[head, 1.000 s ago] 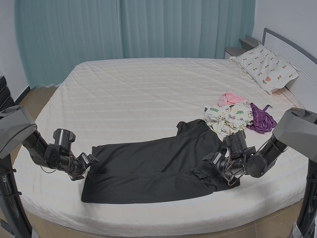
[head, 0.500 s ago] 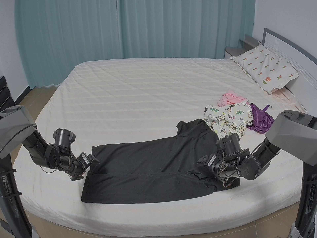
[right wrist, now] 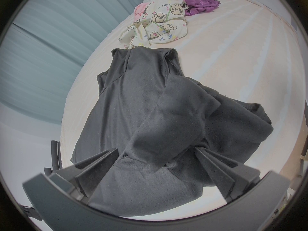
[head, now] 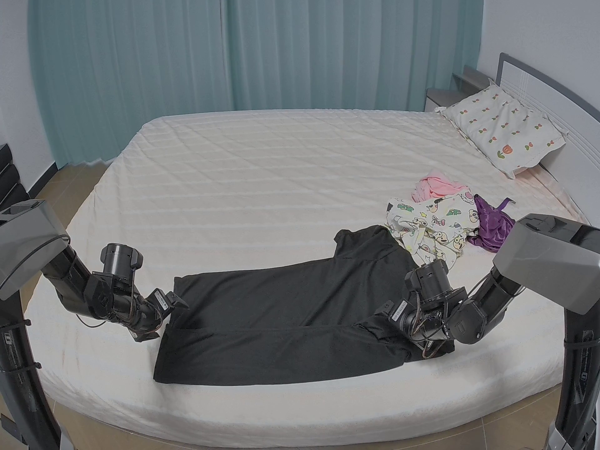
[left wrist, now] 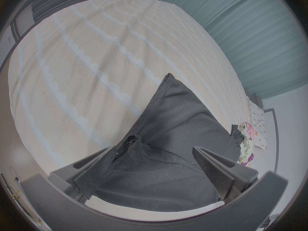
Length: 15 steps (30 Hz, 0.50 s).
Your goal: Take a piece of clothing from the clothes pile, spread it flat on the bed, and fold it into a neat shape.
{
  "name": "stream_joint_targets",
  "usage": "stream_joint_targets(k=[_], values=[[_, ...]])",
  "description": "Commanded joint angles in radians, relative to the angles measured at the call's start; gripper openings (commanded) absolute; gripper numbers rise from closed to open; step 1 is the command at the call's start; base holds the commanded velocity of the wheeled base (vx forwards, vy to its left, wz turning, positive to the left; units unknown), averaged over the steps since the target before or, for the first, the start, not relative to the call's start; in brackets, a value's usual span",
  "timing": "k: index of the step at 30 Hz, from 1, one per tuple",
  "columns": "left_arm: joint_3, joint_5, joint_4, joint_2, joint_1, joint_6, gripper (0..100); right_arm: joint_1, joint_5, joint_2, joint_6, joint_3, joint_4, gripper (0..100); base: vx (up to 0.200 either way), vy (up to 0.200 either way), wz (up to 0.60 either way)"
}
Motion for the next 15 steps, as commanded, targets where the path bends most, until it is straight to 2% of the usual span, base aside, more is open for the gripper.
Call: stream_joint_targets(k=[1, 3, 7, 9, 10, 15], values=[[-0.001, 0.0, 0.0, 0.001, 0.0, -0.001, 100, 0.003, 0.0, -0.015, 0.0, 0.017, 0.002, 100, 0.0, 0.0, 0.0], [-0.001, 0.0, 0.0, 0.001, 0.0, 0.001, 100, 0.003, -0.003, -0.011, -0.002, 0.019, -0.001, 100, 0.0, 0.0, 0.0], [-0.001, 0.0, 0.0, 0.001, 0.0, 0.001, 100, -0.002, -0.063, 0.035, -0.002, -0.014, -0.015, 100, 0.0, 0.0, 0.0], [0.0, 0.0, 0.0, 0.001, 0.0, 0.001, 100, -0.003, -0.066, 0.043, 0.0, -0.021, -0.026, 100, 0.0, 0.0, 0.0], [-0.001, 0.0, 0.0, 0.001, 0.0, 0.001, 100, -0.003, -0.066, 0.043, 0.0, -0.021, -0.029, 0, 0.0, 0.0, 0.0], [-0.001, 0.0, 0.0, 0.001, 0.0, 0.001, 100, 0.003, -0.07, 0.034, -0.005, -0.009, -0.029, 0, 0.0, 0.0, 0.0]])
